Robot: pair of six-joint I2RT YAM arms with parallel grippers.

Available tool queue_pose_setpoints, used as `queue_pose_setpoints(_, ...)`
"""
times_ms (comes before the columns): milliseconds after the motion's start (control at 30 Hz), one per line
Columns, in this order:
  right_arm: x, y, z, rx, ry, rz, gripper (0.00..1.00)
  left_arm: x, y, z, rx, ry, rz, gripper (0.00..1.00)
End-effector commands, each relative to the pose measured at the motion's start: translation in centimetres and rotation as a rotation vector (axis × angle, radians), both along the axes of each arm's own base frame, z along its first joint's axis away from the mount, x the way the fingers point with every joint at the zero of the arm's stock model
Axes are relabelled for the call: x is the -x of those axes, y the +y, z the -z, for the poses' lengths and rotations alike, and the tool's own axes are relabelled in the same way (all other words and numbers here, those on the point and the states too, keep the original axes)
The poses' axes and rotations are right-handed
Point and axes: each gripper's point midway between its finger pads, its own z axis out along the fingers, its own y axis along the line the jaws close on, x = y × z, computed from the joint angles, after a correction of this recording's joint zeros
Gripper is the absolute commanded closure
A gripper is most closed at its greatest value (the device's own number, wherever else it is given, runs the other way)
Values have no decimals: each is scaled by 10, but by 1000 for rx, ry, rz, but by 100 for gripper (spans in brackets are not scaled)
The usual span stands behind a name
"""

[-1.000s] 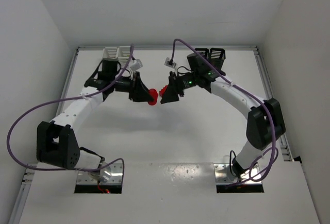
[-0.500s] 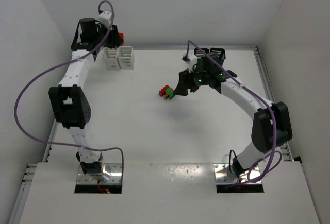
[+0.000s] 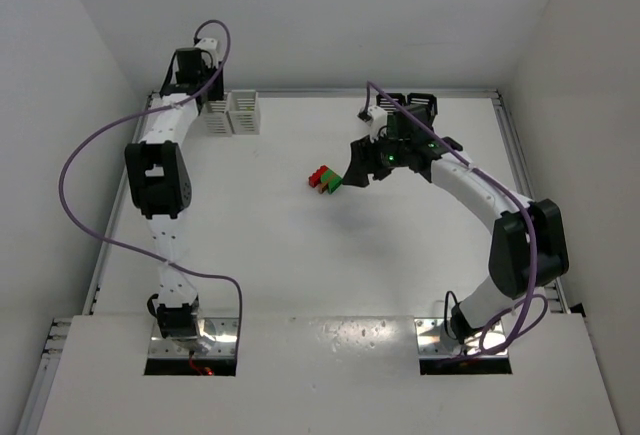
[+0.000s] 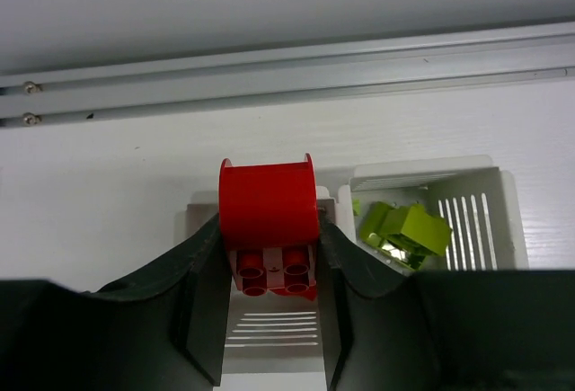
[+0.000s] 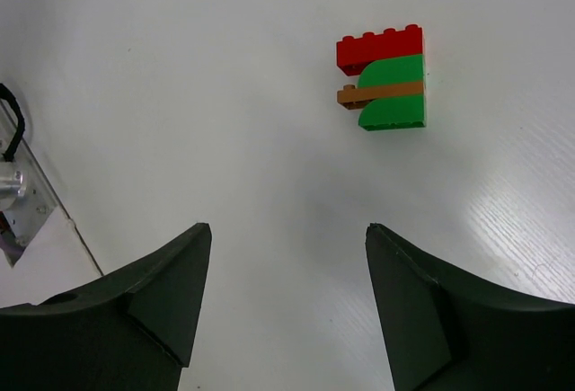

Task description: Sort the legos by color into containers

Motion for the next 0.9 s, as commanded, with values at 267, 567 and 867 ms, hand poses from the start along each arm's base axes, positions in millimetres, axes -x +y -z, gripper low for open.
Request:
queue_pose_setpoints(267,-8,-6,2,13,-13,20,29,9,38,-22,14,-44,-61,39)
queue_pose_setpoints(567,-17,-9,14,21,-16,82,29,19,21,-127,167,-245,24,35)
queue_pose_setpoints(867,-36,-15,63,182,28,93,21,128,-42,-237,240,-380,248,34)
